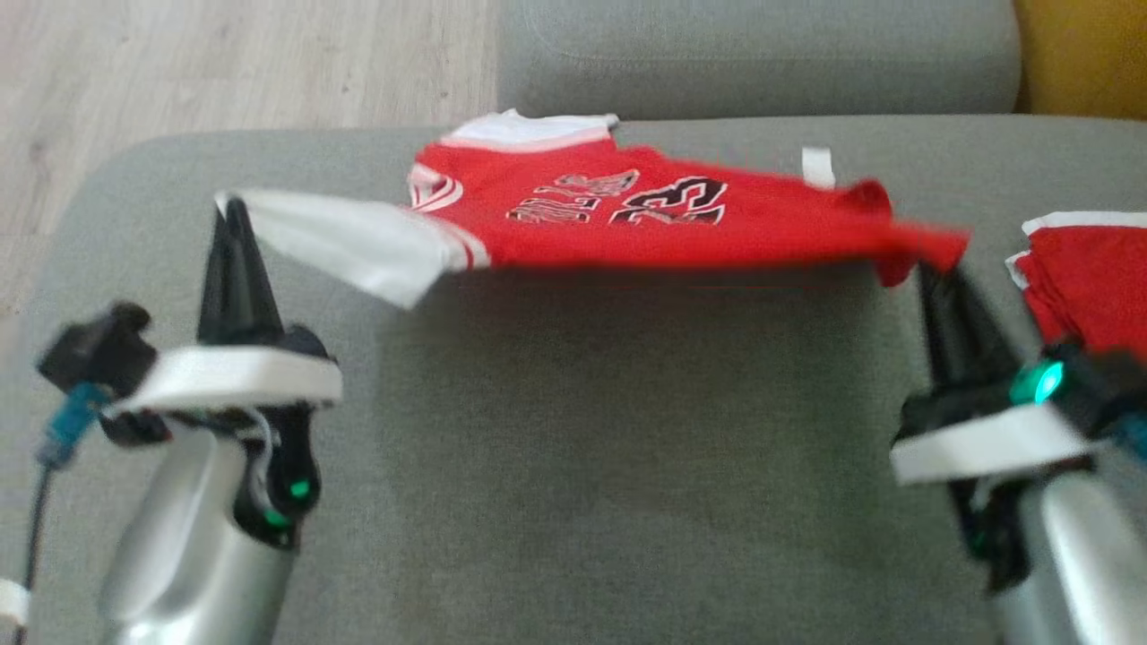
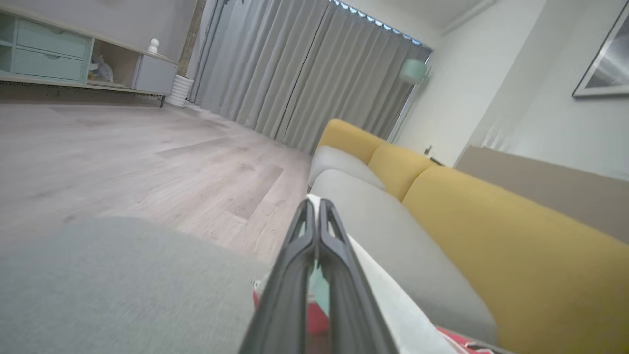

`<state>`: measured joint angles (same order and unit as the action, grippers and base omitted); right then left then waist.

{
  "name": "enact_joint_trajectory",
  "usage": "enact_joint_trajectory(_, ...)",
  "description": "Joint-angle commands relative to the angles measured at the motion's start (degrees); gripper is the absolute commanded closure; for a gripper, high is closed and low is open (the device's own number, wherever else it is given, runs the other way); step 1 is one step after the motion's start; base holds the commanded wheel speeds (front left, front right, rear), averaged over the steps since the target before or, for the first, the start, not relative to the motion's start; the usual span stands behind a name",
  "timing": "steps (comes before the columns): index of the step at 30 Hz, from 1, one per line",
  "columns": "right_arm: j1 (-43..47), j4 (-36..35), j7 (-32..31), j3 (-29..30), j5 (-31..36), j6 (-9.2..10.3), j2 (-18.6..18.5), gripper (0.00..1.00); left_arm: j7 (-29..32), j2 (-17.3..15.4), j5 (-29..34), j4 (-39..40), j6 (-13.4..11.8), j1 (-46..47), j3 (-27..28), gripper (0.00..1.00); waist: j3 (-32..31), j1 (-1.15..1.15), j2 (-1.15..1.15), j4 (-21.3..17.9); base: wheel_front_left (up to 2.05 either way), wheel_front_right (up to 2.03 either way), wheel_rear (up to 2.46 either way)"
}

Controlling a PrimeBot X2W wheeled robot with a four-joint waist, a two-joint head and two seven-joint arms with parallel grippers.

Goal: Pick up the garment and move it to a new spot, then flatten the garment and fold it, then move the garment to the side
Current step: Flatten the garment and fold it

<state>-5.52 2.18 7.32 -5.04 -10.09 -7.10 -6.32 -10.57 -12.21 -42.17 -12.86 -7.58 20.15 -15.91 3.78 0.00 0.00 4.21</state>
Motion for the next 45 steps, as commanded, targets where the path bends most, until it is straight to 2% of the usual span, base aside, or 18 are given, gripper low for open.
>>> enact_joint_trajectory(1, -5.04, -3.68, 0.31, -1.18, -0.18, -0.39, -2.52, 1.00, 0.61, -1.73, -1.11, 4.36, -0.13, 5.06, 3.40, 1.00, -0.97, 0.00, 0.00, 0.06, 0.00, 0.00, 0.00)
enact_joint_trajectory(4, -9.78, -5.92, -1.03, -1.23, -0.71, -0.39, -5.84, 1.00, 2.01, -1.76, -2.72, 9.92, -0.68, 8.43, 4.93, 1.00, -2.03, 0.00, 0.00, 0.06, 0.00, 0.00, 0.00)
enact_joint_trajectory(8, -14.94, -9.81, -3.27, -1.19, -2.28, -0.39, -9.42, 1.00, 3.88, -0.78, -5.42, 18.34, -2.79, 12.60, 7.38, 1.00, -3.00, 0.00, 0.00, 0.17, 0.00, 0.00, 0.00)
enact_joint_trajectory(16, -18.53, -20.43, -10.68, 1.06, -6.59, -0.39, -13.30, 1.00, 8.84, 0.38, -10.32, 34.01, -9.59, 15.95, 12.18, 1.00, -2.52, 0.00, 0.00, 0.19, 0.00, 0.00, 0.00)
enact_joint_trajectory(17, -18.92, -22.34, -12.91, 1.66, -7.63, -0.39, -13.59, 1.00, 11.19, -0.36, -11.45, 35.08, -10.68, 16.79, 12.71, 1.00, -1.76, 0.00, 0.00, 0.27, 0.00, 0.00, 0.00)
enact_joint_trajectory(19, -19.29, -22.83, -14.09, 1.50, -8.00, -0.39, -13.97, 1.00, 12.23, -1.45, -11.16, 34.55, -10.92, 17.32, 12.75, 1.00, -1.27, 0.00, 0.00, 0.29, 0.00, 0.00, 0.00)
enact_joint_trajectory(22, -21.94, -21.91, -16.96, 0.02, -8.84, -0.39, -15.43, 1.00, 15.73, -2.05, -13.57, 29.37, -11.41, 19.95, 13.03, 1.00, 1.04, 0.00, 0.00, 0.26, 0.00, 0.00, 0.00)
enact_joint_trajectory(24, -25.21, -19.15, -18.50, -0.76, -11.20, -0.39, -15.14, 1.00, 17.27, -4.13, -13.12, 23.66, -10.30, 23.26, 12.58, 1.00, 3.33, 0.00, 0.00, 0.22, 0.00, 0.00, 0.00)
enact_joint_trajectory(27, -33.12, -12.99, -20.35, -2.36, -14.15, -0.39, -15.24, 1.00, 17.60, -6.80, -11.67, 13.61, -6.64, 30.88, 11.43, 1.00, 8.20, 0.00, 0.00, -0.03, 0.00, 0.00, 0.00)
enact_joint_trajectory(32, -51.67, 3.25, -17.69, -6.37, -13.93, -0.39, -16.24, 1.00, 15.80, -8.32, -9.13, -3.79, -2.91, 46.84, 10.11, 1.00, 15.58, 0.00, 0.00, -0.40, 0.00, 0.00, 0.00)
enact_joint_trajectory(38, -69.32, 23.38, -8.48, -8.53, -10.48, -0.39, -14.95, 1.00, 8.48, -7.25, -6.66, -18.13, 1.07, 62.35, 9.64, 1.00, 20.18, 0.00, 0.00, 0.23, 0.00, 0.00, 0.00)
enact_joint_trajectory(41, -72.31, 30.33, -4.58, -11.00, -10.05, -0.39, -14.78, 1.00, 5.86, -6.31, -5.58, -23.53, 3.83, 64.74, 8.13, 1.00, 20.48, 0.00, 0.00, 0.51, 0.00, 0.00, 0.00)
enact_joint_trajectory(45, -71.80, 37.53, -2.12, -14.12, -12.11, -0.39, -15.03, 1.00, 3.75, -5.25, -4.79, -29.47, 6.89, 63.70, 6.34, 1.00, 20.54, 0.00, 0.00, 0.98, 0.00, 0.00, 0.00)
